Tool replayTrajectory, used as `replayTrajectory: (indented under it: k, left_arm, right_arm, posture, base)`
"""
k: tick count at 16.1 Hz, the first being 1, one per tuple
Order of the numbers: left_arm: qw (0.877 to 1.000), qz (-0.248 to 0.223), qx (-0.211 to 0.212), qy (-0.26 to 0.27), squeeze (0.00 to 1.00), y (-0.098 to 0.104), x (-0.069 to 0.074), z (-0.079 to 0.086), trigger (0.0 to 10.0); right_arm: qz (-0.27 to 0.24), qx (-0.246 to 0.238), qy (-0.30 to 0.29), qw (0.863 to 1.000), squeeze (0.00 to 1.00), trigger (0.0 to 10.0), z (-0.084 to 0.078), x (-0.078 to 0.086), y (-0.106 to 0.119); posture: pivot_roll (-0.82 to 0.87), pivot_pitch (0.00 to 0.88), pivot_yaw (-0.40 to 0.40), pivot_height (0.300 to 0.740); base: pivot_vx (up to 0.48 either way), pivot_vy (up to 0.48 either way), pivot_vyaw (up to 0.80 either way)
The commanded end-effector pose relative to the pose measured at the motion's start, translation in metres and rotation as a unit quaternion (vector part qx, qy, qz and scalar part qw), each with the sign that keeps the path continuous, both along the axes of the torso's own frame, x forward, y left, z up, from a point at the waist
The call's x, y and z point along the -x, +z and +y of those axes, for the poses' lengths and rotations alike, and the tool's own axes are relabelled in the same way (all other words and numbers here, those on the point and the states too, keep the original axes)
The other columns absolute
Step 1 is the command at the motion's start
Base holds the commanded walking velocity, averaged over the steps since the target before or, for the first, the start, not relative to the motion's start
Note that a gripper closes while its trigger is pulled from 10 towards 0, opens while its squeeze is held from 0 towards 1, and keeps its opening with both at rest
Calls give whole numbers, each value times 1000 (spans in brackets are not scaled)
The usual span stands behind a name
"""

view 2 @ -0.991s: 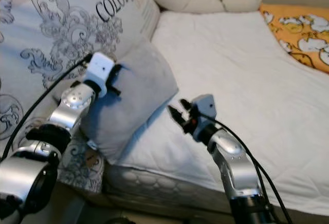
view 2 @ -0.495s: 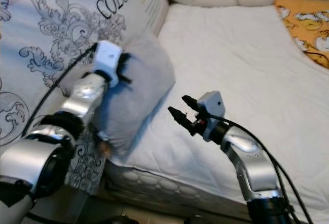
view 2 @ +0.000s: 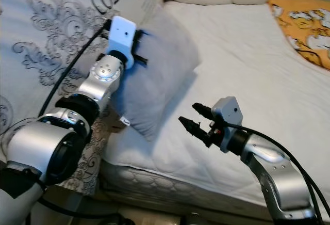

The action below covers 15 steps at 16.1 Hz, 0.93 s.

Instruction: Clean up the room

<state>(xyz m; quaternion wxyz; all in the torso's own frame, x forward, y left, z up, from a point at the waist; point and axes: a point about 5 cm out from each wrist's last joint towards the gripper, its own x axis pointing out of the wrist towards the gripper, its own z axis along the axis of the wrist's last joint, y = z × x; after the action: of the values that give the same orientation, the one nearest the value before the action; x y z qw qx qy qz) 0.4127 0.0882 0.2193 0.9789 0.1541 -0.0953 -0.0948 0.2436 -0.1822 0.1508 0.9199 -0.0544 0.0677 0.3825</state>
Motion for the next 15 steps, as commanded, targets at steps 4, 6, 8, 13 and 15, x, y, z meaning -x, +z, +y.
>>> replayTrajectory:
  k: [4,6,8,13,15]
  left_arm:
    - [993,14,-59,99,0,-23,1,39,10000]
    - [988,14,-87,126,0,-33,4,45,10000]
    - [982,12,-103,157,0,-40,7,51,10000]
    - [972,50,-49,224,0,-59,13,62,10000]
    - [967,50,-15,251,0,-60,14,66,10000]
  right_arm:
    - [-5,-18,19,1000,0,10000,5,11,9]
    - [-9,-21,20,1000,0,10000,7,12,10]
    - [-10,-24,18,1000,0,10000,7,12,11]
    - [4,-51,60,997,0,10000,13,21,14]
    - [-1,-64,93,994,0,10000,14,24,20]
  posture:
    - [-227,17,53,740]
    - [-226,17,55,740]
    - [-222,16,57,740]
    - [-220,2,65,740]
    - [-209,0,61,740]
  base:
    - [0,0,0]
    - [0,0,0]
    - [0,0,0]
    - [0,0,0]
    - [0,0,0]
